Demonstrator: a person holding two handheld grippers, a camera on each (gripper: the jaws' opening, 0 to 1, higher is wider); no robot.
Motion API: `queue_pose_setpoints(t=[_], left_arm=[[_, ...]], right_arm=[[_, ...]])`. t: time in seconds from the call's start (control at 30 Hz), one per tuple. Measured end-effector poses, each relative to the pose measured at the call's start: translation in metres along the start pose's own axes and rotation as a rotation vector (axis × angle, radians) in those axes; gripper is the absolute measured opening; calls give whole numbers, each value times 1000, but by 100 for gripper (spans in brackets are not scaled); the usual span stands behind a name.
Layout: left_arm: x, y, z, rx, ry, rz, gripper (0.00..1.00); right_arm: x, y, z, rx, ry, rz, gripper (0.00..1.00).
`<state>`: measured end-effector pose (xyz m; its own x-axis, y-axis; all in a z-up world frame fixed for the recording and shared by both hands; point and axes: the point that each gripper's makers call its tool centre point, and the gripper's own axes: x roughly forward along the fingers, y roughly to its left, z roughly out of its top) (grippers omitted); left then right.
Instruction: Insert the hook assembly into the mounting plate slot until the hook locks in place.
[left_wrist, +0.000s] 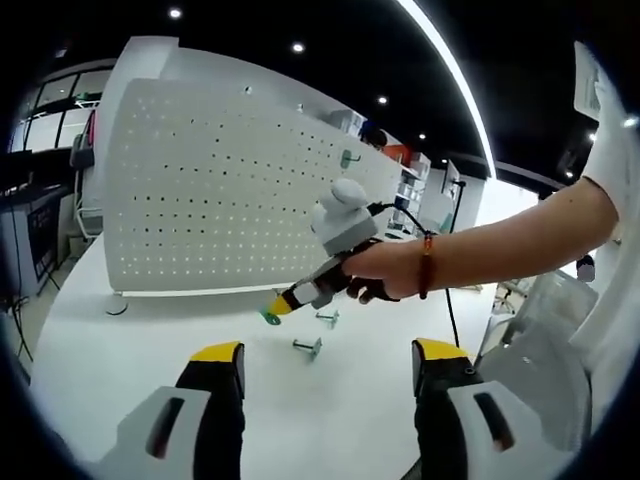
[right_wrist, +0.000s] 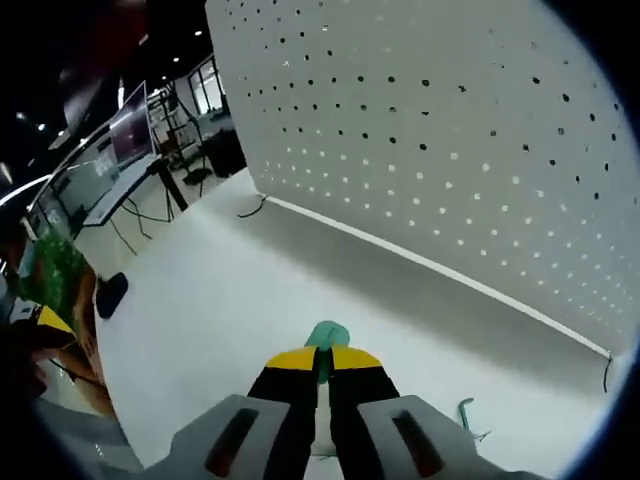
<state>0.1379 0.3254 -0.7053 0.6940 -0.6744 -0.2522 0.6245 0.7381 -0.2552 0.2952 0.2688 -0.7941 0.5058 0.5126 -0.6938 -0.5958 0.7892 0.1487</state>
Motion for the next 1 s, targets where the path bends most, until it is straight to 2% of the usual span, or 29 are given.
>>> queue_pose_setpoints(t=[0.1,0.17,0.27,0.33,0.67,1.0], left_arm=[[0,-2,1,3,-1,0,69],[0,-4,2,10,2,0,69],[0,-7,4,12,1,-2,69],[0,-10,5,20,3,-1,68],[-2,-14,11,30,-2,13,67],[-5,-12,20,48,-5,36,63]], right_arm=[[-6,2,7,3,-35,-1,1],[-11,10,18,69,-92,33,1],[-22,15,28,29,-124,31,1],[-28,18,32,48,-148,40,1],[-48,29,31,60,-192,61,1],[-76,49,40,76,-278,116,1]])
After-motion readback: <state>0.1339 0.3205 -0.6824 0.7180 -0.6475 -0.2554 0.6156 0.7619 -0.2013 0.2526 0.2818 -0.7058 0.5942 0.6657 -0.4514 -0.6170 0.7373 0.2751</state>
